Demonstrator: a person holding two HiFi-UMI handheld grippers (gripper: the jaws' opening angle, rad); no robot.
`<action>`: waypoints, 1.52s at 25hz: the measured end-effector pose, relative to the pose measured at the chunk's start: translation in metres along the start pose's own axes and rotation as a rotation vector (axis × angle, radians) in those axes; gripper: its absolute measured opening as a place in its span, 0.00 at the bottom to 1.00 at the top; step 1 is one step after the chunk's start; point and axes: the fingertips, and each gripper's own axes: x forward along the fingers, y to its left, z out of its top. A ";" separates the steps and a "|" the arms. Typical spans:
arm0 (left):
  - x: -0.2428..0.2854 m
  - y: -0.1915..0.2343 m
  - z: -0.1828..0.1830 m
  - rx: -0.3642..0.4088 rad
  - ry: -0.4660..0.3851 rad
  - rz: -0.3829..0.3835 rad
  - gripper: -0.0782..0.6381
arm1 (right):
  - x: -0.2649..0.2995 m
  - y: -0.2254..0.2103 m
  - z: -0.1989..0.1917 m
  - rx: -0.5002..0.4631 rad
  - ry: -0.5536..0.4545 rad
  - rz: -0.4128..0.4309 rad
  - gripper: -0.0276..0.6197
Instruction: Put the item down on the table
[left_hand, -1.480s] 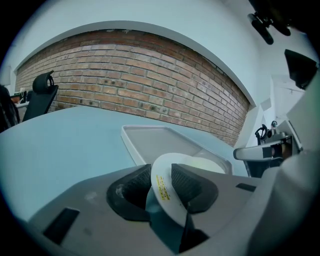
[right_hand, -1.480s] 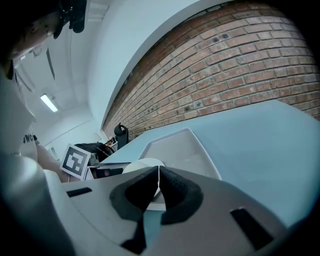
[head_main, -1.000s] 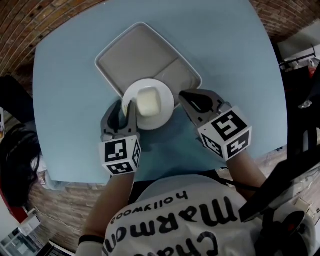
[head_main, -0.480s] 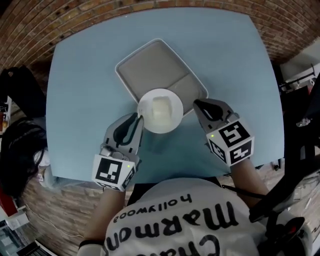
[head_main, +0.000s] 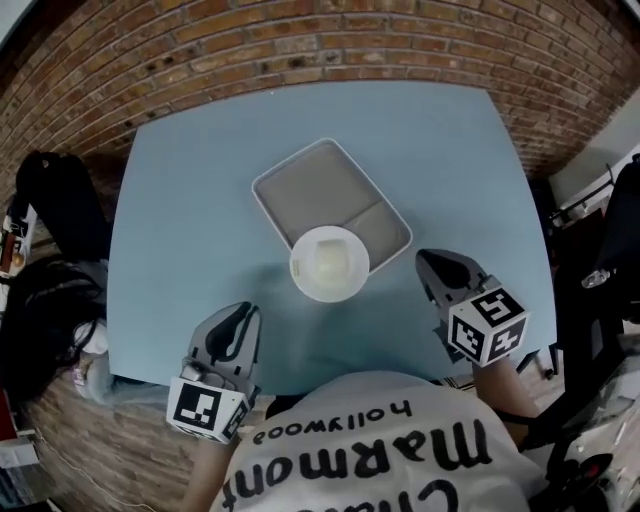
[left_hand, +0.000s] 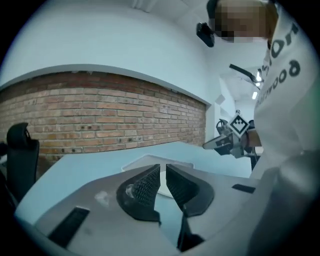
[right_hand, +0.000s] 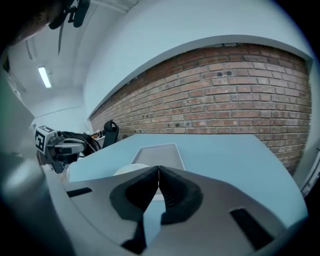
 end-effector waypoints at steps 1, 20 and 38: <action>0.002 -0.003 0.004 0.032 -0.002 -0.007 0.16 | -0.003 -0.002 0.000 0.004 -0.002 -0.012 0.06; 0.000 -0.008 0.018 -0.236 -0.067 -0.069 0.16 | -0.048 -0.021 -0.008 0.001 -0.051 -0.130 0.06; -0.008 -0.007 0.007 -0.262 -0.061 -0.023 0.16 | -0.047 -0.031 -0.008 0.014 -0.059 -0.153 0.06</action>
